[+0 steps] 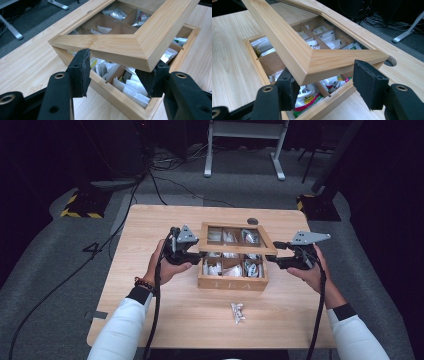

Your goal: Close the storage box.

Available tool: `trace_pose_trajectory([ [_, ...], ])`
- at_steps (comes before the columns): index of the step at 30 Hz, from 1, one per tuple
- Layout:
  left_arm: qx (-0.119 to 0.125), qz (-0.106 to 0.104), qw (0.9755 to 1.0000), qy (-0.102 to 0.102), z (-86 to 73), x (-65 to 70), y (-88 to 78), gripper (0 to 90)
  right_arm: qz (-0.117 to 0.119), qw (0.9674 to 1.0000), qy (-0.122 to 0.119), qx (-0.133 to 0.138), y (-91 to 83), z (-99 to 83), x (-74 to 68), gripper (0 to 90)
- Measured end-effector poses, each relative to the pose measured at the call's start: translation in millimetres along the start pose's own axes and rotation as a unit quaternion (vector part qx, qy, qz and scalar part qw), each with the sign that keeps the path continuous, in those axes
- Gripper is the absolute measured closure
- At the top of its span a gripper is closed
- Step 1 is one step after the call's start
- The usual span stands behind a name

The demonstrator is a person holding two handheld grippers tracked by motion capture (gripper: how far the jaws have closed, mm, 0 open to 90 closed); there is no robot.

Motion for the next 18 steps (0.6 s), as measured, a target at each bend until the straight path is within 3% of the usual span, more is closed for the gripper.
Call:
trace_pose_trajectory([
  [18,-0.014,-0.023,0.9996,0.001,-20.0,5.4,0.9,42.5,0.015,0.9997,-0.007,-0.017,0.4,-12.7,-14.8,36.1],
])
Point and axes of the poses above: each handheld gripper's, and its own axes: y roughly forward along the jaws, z roughly out of its top, x roughly to its right, the point moved 4 cm from there along y, roughly forward along the jaws, and after that the axes turned 10 degrees about -y, right-handed, at the moved point
